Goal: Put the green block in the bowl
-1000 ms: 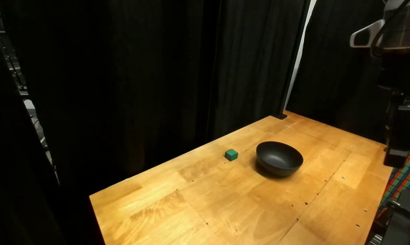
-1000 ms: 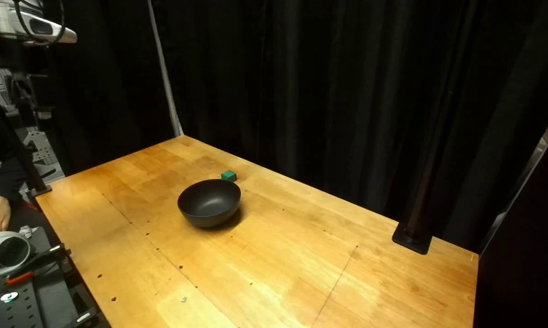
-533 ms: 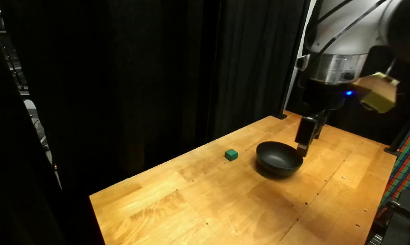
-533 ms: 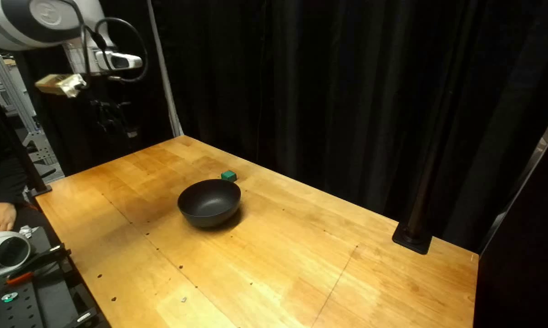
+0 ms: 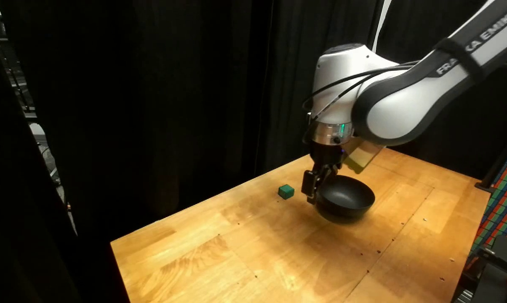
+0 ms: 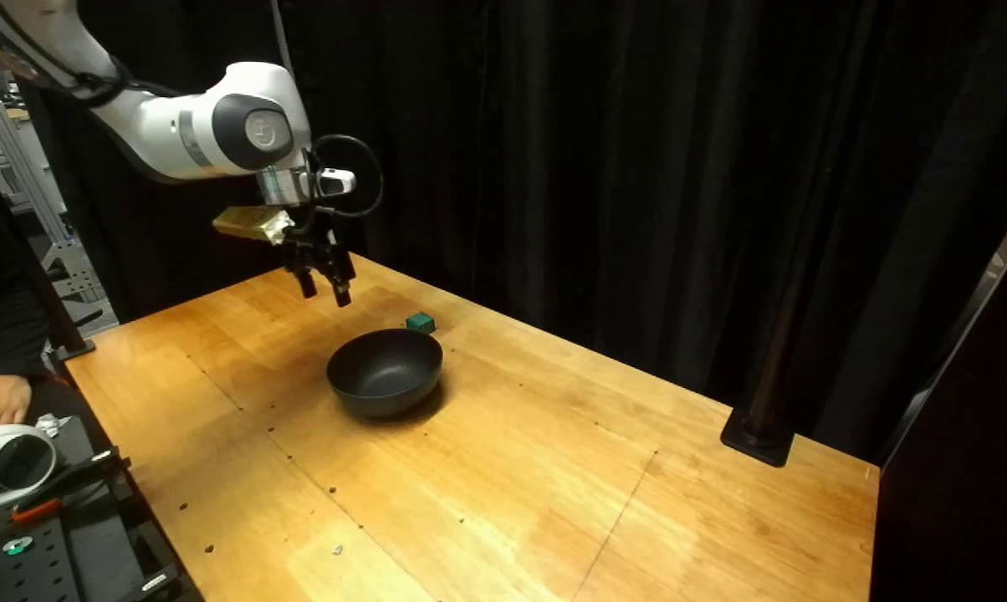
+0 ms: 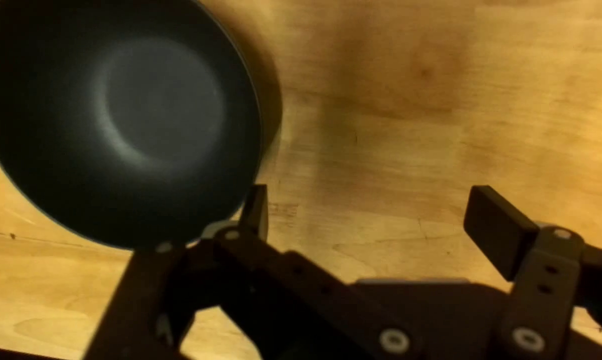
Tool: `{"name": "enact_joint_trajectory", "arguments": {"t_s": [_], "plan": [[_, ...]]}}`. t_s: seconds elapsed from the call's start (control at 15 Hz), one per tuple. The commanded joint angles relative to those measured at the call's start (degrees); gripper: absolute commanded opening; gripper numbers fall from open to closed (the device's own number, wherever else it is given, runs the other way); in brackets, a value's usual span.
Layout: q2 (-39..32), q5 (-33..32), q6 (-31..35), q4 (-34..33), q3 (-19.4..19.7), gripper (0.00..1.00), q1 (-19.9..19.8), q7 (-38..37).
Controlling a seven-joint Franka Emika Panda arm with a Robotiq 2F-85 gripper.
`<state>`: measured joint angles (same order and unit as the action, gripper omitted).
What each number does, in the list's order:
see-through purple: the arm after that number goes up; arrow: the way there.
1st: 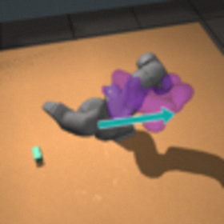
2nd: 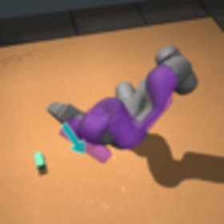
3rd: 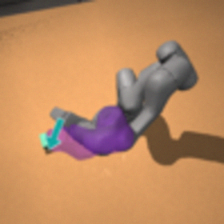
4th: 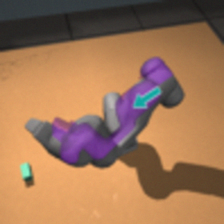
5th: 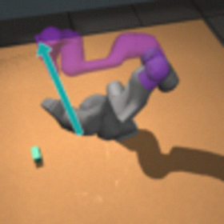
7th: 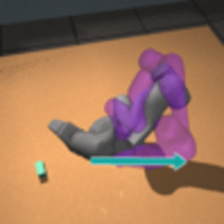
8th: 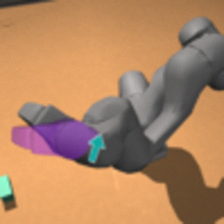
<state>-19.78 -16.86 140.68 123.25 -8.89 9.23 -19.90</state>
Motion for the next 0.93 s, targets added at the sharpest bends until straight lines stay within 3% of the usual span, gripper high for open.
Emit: {"name": "enact_joint_trajectory", "arguments": {"t_s": [0.0, 0.4, 0.87], "plan": [[-11.2, -3.0, -0.8, -13.9, 5.1, 1.0, 5.8, -3.5], [-20.8, -2.5, -0.5, -25.1, 11.8, 1.0, 9.8, -5.6], [-25.1, -0.6, -0.1, -28.4, 14.5, 1.0, 8.8, -5.0]]}}
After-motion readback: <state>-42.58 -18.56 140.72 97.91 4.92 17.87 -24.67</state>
